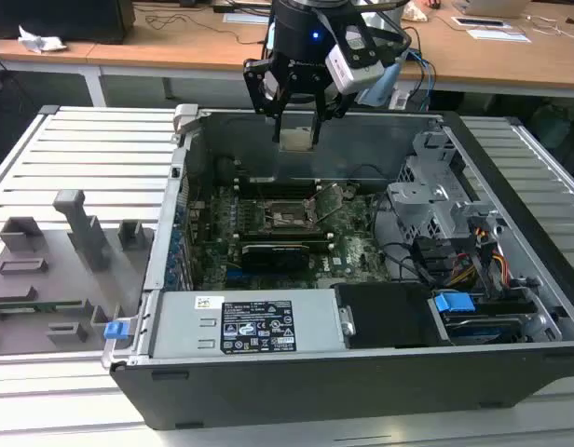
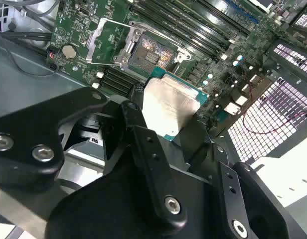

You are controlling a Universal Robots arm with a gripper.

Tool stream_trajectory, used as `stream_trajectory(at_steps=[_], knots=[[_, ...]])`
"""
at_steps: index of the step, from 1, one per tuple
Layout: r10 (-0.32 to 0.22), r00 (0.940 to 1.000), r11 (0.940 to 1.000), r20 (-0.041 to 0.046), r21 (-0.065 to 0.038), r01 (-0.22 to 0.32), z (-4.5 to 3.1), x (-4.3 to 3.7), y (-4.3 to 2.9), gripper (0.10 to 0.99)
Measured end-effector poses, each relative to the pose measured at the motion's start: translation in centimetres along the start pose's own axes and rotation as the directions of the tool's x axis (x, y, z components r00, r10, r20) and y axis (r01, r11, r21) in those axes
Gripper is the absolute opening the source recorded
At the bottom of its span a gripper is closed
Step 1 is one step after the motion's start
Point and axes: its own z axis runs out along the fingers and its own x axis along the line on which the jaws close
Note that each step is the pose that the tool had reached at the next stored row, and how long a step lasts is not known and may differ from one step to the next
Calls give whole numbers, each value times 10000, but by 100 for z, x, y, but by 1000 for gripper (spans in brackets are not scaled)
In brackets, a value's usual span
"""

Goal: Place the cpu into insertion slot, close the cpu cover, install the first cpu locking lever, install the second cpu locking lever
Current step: 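Place the cpu into insertion slot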

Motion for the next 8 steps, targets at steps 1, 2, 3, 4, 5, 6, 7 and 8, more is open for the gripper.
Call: stream_trajectory(at_steps=[1, 2, 3, 4, 5, 6, 7, 8], knots=[[1, 10000, 10000, 0, 0, -1, 0, 0, 0, 533], [7, 10000, 10000, 0, 0, -7, 0, 0, 0, 533], [40, 10000, 10000, 4, -1, -40, 0, 0, 0, 533], [119, 9999, 9999, 11, -2, -119, 0, 0, 0, 533], [203, 9998, 9998, 18, -4, -203, 0, 0, 0, 533], [279, 9996, 9996, 25, -5, -279, 0, 0, 0, 533], [342, 9994, 9994, 30, -7, -342, 0, 0, 0, 533], [384, 9993, 9993, 34, -8, -384, 1, 0, 0, 533]])
